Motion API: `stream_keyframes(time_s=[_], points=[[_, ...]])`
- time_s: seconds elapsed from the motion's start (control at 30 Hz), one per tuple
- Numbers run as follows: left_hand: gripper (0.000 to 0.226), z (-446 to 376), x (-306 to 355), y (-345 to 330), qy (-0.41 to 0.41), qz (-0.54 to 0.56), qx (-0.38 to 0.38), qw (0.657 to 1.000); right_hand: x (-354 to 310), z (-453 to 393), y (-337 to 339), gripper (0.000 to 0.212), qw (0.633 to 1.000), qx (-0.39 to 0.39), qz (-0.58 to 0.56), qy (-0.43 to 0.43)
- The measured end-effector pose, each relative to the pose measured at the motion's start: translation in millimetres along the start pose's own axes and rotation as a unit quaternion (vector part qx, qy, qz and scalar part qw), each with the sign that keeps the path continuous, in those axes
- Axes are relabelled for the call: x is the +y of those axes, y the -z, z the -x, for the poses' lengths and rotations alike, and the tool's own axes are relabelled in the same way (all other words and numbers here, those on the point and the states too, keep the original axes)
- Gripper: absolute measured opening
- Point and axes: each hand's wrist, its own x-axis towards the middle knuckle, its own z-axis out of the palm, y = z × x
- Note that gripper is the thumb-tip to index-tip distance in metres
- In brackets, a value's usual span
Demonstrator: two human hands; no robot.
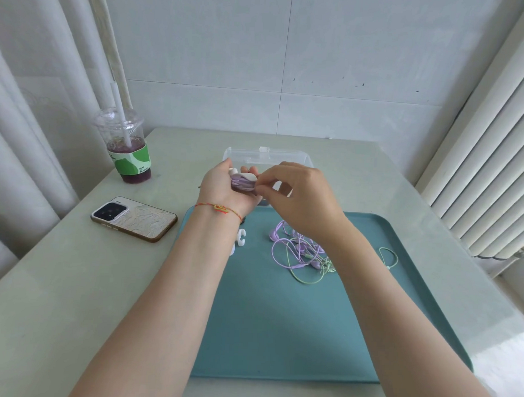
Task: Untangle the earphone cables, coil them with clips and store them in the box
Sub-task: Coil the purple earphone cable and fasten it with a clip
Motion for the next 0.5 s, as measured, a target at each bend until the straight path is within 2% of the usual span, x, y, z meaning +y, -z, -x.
stream_keyframes(time_s=[0.17, 0.27, 0.4, 0.5], points=[[0.025, -2, -2, -3, -0.022, 0.005, -0.008, 1.0, -3, 2, -4, 0.006, 0.995, 0.01, -0.071, -0.065], [0.025, -1, -2, -3, -0.028, 0.02, -0.013, 0.999, -5, 3, -7, 0.013, 0.994, 0.018, -0.08, -0.07], [0.026, 1, -2, -2, -0.01, 0.024, -0.034, 0.999, -5, 1, 4, 0.005, 0.993, 0.009, -0.091, -0.079], [0.02, -1, -2, -1, 0.013, 0.026, -0.059, 0.998, -4, 0, 9, 0.006, 0.992, 0.005, -0.1, -0.078]])
